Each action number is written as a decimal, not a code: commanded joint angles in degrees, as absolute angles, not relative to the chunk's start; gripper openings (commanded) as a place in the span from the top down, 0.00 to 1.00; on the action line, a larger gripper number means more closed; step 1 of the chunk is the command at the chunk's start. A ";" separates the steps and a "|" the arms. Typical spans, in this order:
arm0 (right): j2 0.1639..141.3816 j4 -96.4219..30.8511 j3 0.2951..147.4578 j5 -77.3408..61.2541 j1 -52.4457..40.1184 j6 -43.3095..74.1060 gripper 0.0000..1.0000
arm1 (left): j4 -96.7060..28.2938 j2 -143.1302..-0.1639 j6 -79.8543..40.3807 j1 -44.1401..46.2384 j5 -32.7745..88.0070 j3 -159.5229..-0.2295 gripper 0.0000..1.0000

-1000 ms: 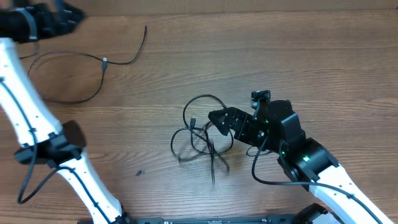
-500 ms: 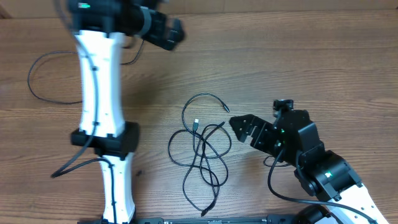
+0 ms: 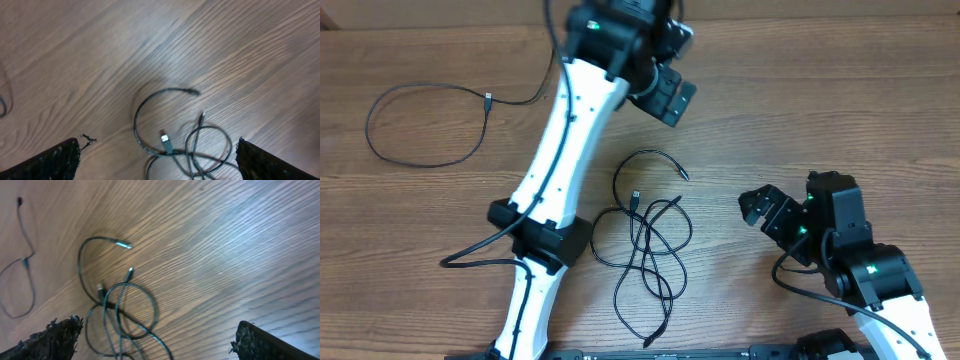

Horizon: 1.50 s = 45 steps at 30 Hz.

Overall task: Untangle cables
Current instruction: 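Bring the left gripper down onto the cable pile and grasp a cable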

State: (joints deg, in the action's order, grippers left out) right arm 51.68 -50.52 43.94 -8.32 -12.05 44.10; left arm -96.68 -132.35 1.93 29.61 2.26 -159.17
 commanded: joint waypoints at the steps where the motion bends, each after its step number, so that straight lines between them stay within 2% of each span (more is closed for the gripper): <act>1: 50.94 -51.16 45.78 -7.66 -10.79 41.65 0.00 | -96.82 -131.68 -1.32 31.29 -4.29 -157.21 0.00; 9: 50.94 -52.07 45.78 -7.60 -10.74 41.65 0.00 | -96.82 -125.36 -4.78 31.75 -1.43 -145.67 0.00; 15: 50.94 -52.23 45.78 -7.77 -10.74 41.67 0.00 | -96.82 -115.26 -5.78 32.14 2.04 -129.43 0.00; 24: 50.94 -52.45 45.78 -7.77 -10.76 41.67 0.00 | -95.24 -99.42 -4.64 35.64 0.47 -109.36 0.00; 35: 50.94 -52.82 45.78 -7.75 -10.76 41.67 0.00 | -77.67 -81.19 -5.08 43.18 -5.93 -84.58 0.00; 45: 50.94 -53.47 45.78 -7.75 -10.76 41.65 0.00 | -54.28 -85.12 -9.39 43.03 -1.93 -64.14 0.00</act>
